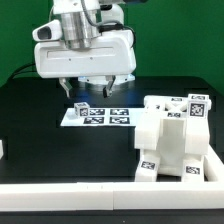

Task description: Assemble chair

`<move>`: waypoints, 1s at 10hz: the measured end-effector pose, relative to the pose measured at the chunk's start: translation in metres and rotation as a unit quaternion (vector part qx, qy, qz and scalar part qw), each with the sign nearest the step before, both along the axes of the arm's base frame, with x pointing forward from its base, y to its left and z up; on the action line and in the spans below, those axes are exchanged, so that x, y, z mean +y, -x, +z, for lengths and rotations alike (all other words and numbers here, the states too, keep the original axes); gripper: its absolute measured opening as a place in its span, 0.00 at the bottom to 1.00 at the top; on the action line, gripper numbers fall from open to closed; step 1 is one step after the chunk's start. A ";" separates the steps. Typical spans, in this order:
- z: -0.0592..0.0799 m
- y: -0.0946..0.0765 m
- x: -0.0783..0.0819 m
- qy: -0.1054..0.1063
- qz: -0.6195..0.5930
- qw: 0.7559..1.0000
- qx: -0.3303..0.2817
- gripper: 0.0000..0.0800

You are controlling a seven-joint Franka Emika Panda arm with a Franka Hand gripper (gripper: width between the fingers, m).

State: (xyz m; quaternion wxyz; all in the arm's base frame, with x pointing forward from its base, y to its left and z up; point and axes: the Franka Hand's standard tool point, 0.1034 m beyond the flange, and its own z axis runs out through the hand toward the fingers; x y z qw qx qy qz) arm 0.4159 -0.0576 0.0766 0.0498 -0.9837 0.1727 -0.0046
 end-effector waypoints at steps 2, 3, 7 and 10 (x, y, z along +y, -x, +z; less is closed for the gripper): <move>-0.001 0.001 0.000 0.000 0.000 1.000 0.001 0.81; -0.002 0.003 -0.001 -0.001 0.002 1.000 0.002 0.81; -0.027 0.063 -0.027 0.015 -0.005 1.000 0.017 0.81; -0.027 0.062 -0.027 0.013 -0.005 1.000 0.019 0.81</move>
Offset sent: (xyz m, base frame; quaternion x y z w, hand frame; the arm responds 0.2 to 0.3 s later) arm -0.0369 -0.0186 -0.0211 0.0269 -0.0349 0.0090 0.9990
